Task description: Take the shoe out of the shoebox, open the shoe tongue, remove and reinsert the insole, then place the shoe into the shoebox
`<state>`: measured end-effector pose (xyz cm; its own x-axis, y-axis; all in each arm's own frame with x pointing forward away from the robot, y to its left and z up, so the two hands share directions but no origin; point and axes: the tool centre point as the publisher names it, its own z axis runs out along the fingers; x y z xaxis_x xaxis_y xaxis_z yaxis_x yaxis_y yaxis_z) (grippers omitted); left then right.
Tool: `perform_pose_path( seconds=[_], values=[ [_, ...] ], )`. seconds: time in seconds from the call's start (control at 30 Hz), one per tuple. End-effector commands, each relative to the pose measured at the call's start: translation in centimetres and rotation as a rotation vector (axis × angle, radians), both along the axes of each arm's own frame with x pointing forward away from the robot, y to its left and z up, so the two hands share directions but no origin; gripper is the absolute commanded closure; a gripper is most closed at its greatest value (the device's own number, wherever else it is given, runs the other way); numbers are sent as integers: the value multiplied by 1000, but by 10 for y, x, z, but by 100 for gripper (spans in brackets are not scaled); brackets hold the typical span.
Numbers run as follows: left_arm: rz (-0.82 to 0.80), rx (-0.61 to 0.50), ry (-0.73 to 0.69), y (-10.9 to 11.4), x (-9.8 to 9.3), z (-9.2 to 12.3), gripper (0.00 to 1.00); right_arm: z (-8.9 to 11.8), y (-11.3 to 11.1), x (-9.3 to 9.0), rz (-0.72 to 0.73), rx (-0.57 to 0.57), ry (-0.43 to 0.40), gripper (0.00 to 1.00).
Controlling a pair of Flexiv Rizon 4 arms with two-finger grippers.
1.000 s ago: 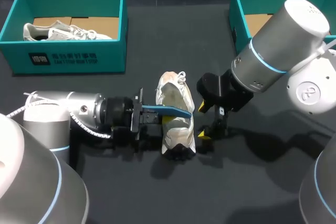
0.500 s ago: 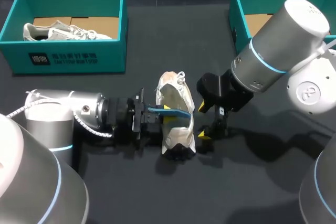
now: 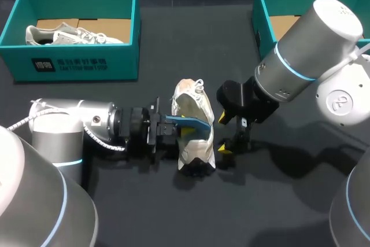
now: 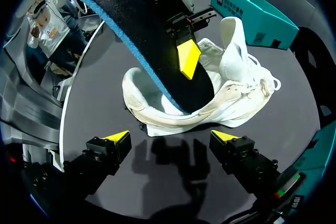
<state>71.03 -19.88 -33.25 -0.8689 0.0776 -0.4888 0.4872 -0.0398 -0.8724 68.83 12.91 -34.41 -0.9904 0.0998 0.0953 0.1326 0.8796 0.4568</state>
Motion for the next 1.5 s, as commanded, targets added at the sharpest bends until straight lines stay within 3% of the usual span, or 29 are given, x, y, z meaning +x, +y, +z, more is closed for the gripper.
perform_pose_path(
  seconds=[0.03,0.23,0.3,0.37,0.87,1.1,1.13,1.17,1.2,1.5],
  values=[
    [0,-4,0,0,2,-4,100,-1,0,-1,-1,1,-2,0],
    [-11,-14,10,-1,0,-2,100,-1,0,-1,-1,1,-2,0],
    [-13,-15,10,-2,-1,0,84,-1,0,-1,-1,1,-2,0],
    [-16,-16,7,-2,-2,2,77,-1,0,-1,-1,1,-2,0],
    [-19,-33,-25,-5,-16,28,68,-1,0,-1,-1,1,-2,0],
    [-31,-41,-51,-5,-22,34,73,-1,0,-1,-1,1,-2,0],
    [-33,-42,-55,-5,-22,34,81,-1,0,-1,-1,1,-2,0],
    [-32,-40,-65,-5,-22,34,97,-1,0,-1,-1,1,-2,0],
    [-31,-35,-74,-5,-23,34,100,-1,0,-1,-1,1,-2,0],
    [-25,-12,-175,-3,-16,17,100,-1,0,-1,-1,1,-2,0]
  ],
)
